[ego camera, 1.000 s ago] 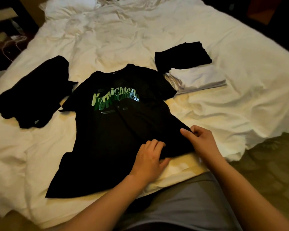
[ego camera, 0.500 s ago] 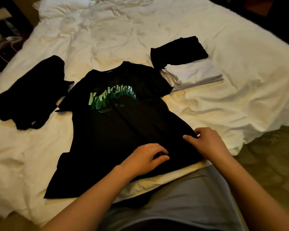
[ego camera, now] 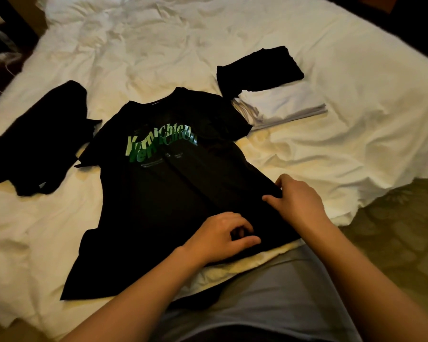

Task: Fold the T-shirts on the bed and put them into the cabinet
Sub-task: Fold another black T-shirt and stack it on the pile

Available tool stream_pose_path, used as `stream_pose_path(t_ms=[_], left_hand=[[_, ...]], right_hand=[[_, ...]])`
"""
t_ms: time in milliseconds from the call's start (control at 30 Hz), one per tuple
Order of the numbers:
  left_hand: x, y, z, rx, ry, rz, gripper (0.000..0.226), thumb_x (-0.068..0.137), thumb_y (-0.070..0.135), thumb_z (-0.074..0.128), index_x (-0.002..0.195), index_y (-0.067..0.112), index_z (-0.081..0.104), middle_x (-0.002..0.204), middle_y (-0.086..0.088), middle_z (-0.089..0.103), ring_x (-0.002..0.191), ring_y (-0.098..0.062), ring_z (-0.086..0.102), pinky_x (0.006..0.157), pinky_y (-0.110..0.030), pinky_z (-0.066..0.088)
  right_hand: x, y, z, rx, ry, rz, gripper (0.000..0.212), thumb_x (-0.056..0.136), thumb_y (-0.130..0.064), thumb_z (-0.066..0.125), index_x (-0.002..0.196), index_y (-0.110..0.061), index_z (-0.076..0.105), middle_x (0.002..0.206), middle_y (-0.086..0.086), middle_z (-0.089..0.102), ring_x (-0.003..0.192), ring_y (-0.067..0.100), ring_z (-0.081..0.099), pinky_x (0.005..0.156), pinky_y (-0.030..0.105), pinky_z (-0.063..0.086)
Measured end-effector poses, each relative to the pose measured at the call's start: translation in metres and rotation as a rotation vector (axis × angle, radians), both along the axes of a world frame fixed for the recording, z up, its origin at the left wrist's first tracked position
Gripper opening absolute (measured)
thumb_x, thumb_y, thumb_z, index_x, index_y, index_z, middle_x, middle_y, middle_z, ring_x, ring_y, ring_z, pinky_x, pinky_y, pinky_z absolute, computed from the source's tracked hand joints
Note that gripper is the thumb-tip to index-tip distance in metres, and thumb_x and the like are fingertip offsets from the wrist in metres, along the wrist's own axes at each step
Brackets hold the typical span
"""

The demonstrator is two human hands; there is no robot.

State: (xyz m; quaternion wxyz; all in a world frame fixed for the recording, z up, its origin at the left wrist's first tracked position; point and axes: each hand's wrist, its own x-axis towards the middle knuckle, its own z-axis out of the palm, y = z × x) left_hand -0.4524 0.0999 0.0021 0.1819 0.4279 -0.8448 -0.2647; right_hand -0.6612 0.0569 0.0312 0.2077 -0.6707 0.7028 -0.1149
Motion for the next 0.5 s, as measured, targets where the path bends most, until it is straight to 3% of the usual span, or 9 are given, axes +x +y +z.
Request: stream_pose_path(t_ms=[167,367,500], left_hand=[[0.005,-0.030,0.001,-0.074,0.034,0.124,0.030,0.094,0.048,0.058,0.100,0.021,0.072,0.094,0.009,0.064,0.088,-0.006,0.058,0.081,-0.030,0.050],[0.005,-0.085,-0.001,0.002,-0.118,0.265,0.042,0.098,0.042,0.059,0.135,0.024,0.060,0.136,0.005,0.053,0.129,-0.013,0.043,0.111,-0.037,0.036],[0.003,-0.120,0.001,0.023,-0.083,0.345,0.041,0.097,0.039,0.061,0.135,0.023,0.061,0.140,0.003,0.050,0.134,-0.013,0.039,0.114,-0.036,0.033]], right_hand=[[0.012,-0.022,-0.002,-0.101,-0.089,-0.030,0.047,0.091,-0.052,0.060,0.118,-0.013,0.058,0.107,0.006,0.062,0.100,0.027,0.059,0.075,0.037,0.047],[0.030,-0.059,-0.009,-0.064,-0.123,0.021,0.044,0.094,-0.050,0.056,0.117,-0.013,0.063,0.111,0.006,0.058,0.106,0.024,0.055,0.080,0.035,0.047],[0.036,-0.086,-0.006,-0.166,-0.231,-0.078,0.043,0.095,-0.044,0.057,0.125,-0.015,0.058,0.121,0.004,0.057,0.115,0.022,0.052,0.089,0.033,0.043]])
